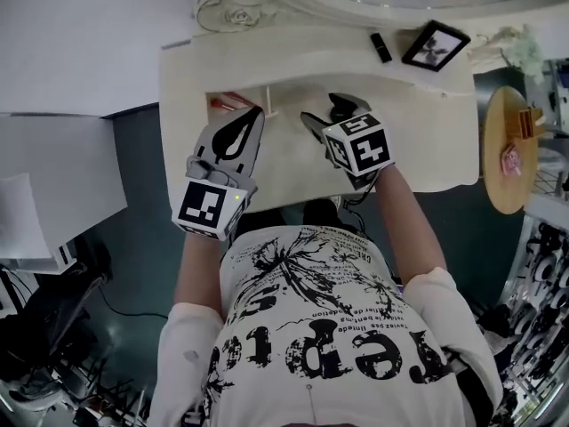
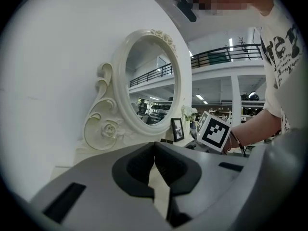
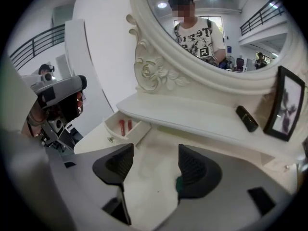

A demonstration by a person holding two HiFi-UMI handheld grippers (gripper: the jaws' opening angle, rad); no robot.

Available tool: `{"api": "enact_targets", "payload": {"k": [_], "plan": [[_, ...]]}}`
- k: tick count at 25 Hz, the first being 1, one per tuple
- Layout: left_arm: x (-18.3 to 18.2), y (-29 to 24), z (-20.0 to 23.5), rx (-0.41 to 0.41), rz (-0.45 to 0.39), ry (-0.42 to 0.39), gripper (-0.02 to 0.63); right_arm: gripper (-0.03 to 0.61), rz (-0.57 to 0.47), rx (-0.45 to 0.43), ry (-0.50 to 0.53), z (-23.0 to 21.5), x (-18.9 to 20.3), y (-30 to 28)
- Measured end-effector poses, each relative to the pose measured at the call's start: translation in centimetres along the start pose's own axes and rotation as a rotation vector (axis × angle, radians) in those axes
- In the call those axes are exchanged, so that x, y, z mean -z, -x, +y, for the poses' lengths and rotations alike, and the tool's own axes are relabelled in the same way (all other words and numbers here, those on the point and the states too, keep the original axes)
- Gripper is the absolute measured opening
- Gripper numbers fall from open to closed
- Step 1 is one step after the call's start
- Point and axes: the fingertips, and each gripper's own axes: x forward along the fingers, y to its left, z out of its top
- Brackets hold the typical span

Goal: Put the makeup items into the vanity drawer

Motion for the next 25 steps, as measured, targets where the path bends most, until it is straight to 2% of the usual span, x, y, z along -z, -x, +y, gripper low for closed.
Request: {"api": "enact_targets", "payload": {"k": [8,15,20,22,25], "plan": [[1.7,-4.6,-4.4,0.129,0.051,-0.001,0.014,0.273,0.042,0.125,-0.158,-6.4,6.4,1.5],[3.2,-7.5,-5.7,0.181,0.103,0.012,0.014,0.215,0.055,0.196,-0.315,-10.4,9.6,0.5],[3.9,-8.9,-5.7,0.198,0.132,0.002,0.014,0.202,0.092,0.165,-0.339,-10.6,10.5,-1.5],[3.5,-9.5,-5.8,0.203,0.106,0.003,0.014,0.173,0.100,0.166,-0.340,-10.8,10.6,-1.9],[3.1,-9.9,-5.6,0.194,0.060,0.030,0.014,0.164,0.115,0.173,-0.311,-10.8,10.6,-2.1]]}}
